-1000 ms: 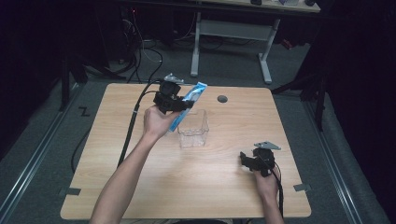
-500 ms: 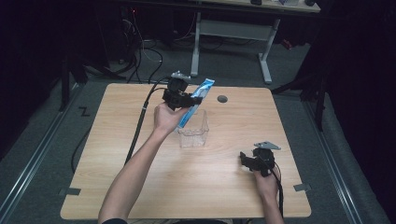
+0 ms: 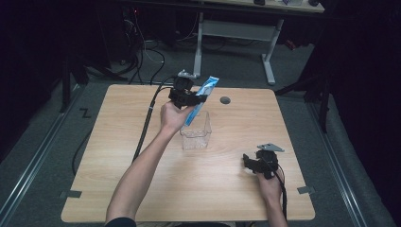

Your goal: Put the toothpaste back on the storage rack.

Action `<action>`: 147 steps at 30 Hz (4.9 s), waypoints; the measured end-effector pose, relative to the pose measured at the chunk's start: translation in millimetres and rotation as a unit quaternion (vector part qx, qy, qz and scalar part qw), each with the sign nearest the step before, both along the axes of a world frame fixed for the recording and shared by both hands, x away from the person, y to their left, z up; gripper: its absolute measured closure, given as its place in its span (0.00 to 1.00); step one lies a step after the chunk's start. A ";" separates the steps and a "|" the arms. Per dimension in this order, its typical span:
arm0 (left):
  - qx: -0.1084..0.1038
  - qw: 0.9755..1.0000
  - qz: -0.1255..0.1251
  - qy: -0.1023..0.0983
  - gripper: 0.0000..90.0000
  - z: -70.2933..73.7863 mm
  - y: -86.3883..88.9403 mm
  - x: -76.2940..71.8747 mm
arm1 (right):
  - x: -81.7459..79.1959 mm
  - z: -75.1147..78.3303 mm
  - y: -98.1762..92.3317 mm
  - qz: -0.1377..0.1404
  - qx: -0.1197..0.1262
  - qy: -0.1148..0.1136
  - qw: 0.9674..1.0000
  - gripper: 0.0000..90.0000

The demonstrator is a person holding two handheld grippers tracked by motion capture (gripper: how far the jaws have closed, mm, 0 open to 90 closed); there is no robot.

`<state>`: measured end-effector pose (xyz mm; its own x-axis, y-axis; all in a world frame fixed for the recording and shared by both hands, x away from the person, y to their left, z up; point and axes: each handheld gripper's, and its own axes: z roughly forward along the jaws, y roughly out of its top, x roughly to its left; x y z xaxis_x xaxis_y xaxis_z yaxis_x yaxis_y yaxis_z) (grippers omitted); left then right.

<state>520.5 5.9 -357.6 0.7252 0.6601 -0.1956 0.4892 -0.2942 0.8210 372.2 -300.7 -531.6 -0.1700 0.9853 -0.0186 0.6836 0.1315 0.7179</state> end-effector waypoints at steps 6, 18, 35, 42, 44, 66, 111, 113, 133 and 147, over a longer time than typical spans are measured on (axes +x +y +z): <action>0.003 1.000 0.006 0.002 0.78 -5.7 -3.8 4.4 | 0.1 0.0 -0.1 0.001 -0.001 -0.001 1.000 0.26; 0.011 1.000 0.003 -0.002 0.78 -17.3 -13.7 9.6 | 0.2 0.0 0.0 0.001 0.000 -0.001 1.000 0.26; 0.028 1.000 0.000 -0.007 0.78 -29.9 -14.1 10.0 | 0.2 0.0 0.1 0.001 0.000 -0.001 1.000 0.26; 0.035 0.999 -0.004 -0.011 0.78 -35.7 -13.8 6.1 | 0.2 0.0 0.1 0.002 0.000 -0.001 1.000 0.26; 0.036 0.999 -0.005 -0.012 0.78 -35.9 -13.8 5.4 | 0.2 0.0 0.1 0.002 0.000 -0.001 1.000 0.26; 0.032 0.999 -0.002 -0.007 0.77 -47.0 -0.8 -0.3 | 0.1 0.0 0.3 0.003 0.000 -0.001 1.000 0.26; 0.072 0.997 0.010 -0.003 0.76 -65.7 11.3 -14.3 | -0.2 0.0 0.5 0.003 0.001 0.000 1.000 0.26; 0.073 0.997 0.010 -0.001 0.76 -67.4 12.2 -14.8 | -0.2 0.0 0.6 0.003 0.001 0.000 1.000 0.26; 0.075 0.997 0.008 0.006 0.75 -75.7 14.7 -17.4 | -0.2 0.0 0.6 0.003 0.001 0.000 1.000 0.26; 0.070 0.998 0.006 0.006 0.73 -77.9 16.9 -18.6 | -0.3 0.0 0.7 0.003 0.001 0.000 1.000 0.26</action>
<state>501.9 22.9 -435.5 0.7150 0.6905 -0.1097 0.5033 -0.3994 0.7663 372.0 -300.0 -531.5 -0.1760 0.9842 -0.0163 0.6831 0.1341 0.7179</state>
